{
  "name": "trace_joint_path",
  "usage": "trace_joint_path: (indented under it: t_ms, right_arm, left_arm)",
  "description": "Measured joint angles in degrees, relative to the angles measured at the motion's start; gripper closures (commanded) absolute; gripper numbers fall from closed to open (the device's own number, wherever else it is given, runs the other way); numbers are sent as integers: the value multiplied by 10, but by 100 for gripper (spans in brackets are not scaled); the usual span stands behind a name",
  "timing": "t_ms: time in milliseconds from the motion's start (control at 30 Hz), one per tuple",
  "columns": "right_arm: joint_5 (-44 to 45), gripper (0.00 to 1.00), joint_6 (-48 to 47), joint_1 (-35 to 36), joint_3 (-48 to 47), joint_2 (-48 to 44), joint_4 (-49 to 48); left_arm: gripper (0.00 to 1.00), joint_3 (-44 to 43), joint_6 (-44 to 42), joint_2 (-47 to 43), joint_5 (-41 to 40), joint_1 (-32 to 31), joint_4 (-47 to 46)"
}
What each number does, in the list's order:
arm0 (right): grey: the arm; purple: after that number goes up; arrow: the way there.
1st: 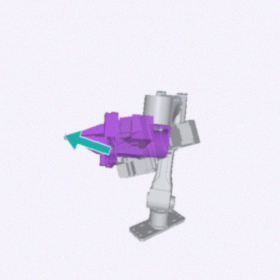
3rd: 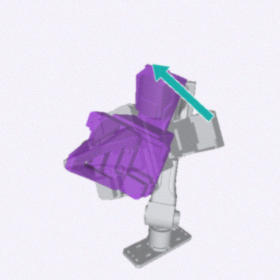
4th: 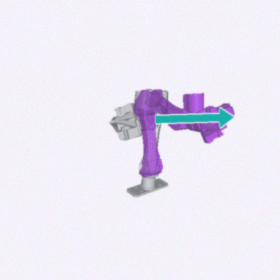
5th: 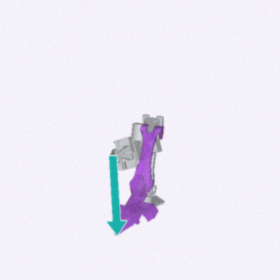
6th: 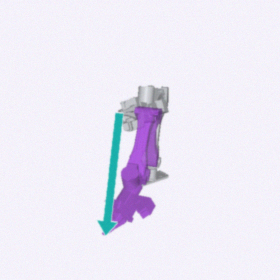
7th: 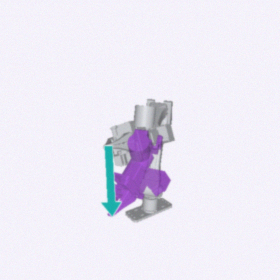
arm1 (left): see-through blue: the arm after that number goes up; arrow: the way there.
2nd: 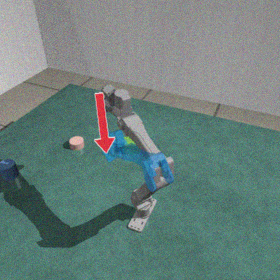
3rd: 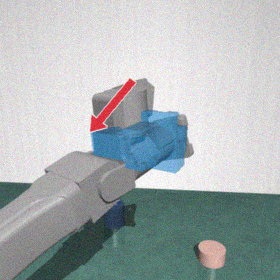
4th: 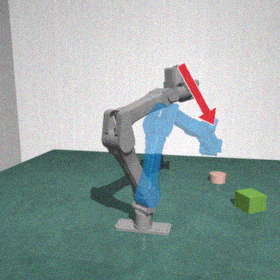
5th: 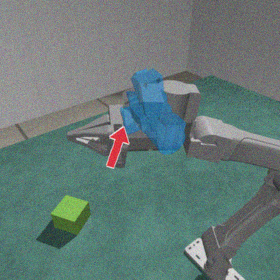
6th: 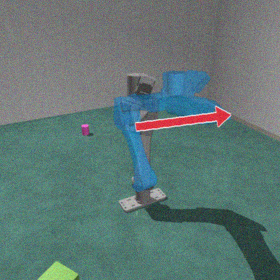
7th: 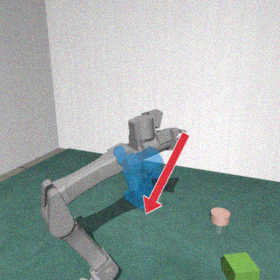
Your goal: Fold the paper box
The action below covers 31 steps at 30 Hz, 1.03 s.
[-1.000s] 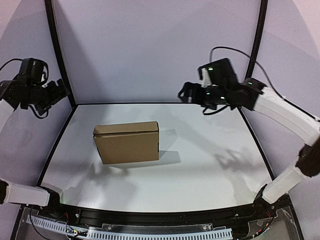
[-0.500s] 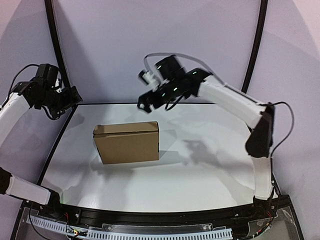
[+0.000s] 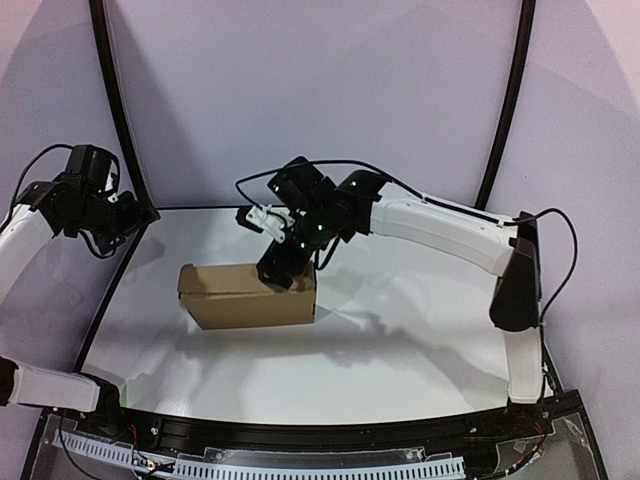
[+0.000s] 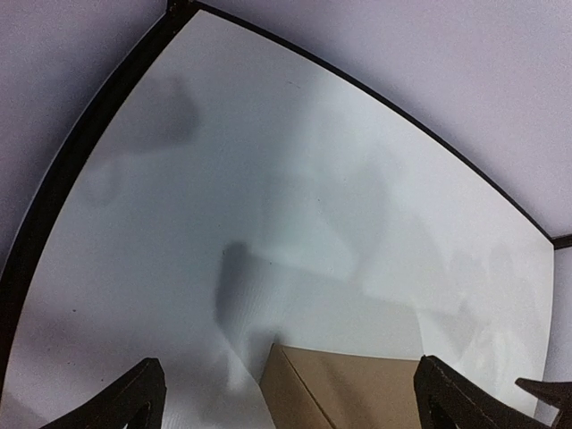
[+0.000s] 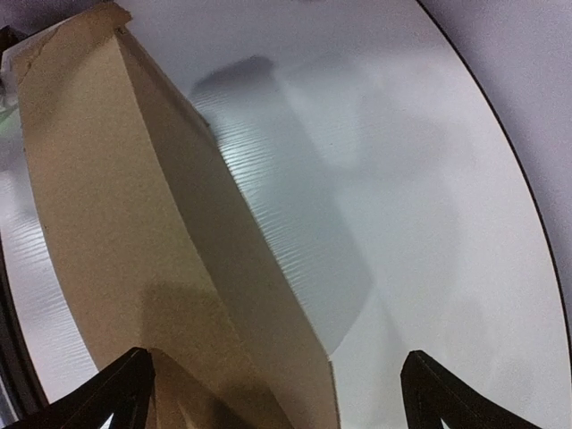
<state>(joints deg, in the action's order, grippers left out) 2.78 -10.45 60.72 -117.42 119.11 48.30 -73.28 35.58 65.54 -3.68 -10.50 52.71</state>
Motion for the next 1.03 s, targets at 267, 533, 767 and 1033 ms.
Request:
trace_joint_path:
  t_ms: [267, 533, 767, 1033]
  right_arm:
    - [12, 2, 82, 110, 185, -58, -2]
    - [40, 2, 192, 49, 356, -259, -101]
    - [101, 2, 290, -241, 673, -597, -259]
    - [213, 2, 324, -282, 795, -885, -255]
  left_arm:
    - [1, 25, 7, -29, 0, 0, 10]
    - [1, 79, 18, -87, -48, 8, 2]
    - [1, 151, 28, -181, -175, 20, -14]
    - [1, 166, 30, -247, -262, 21, -25]
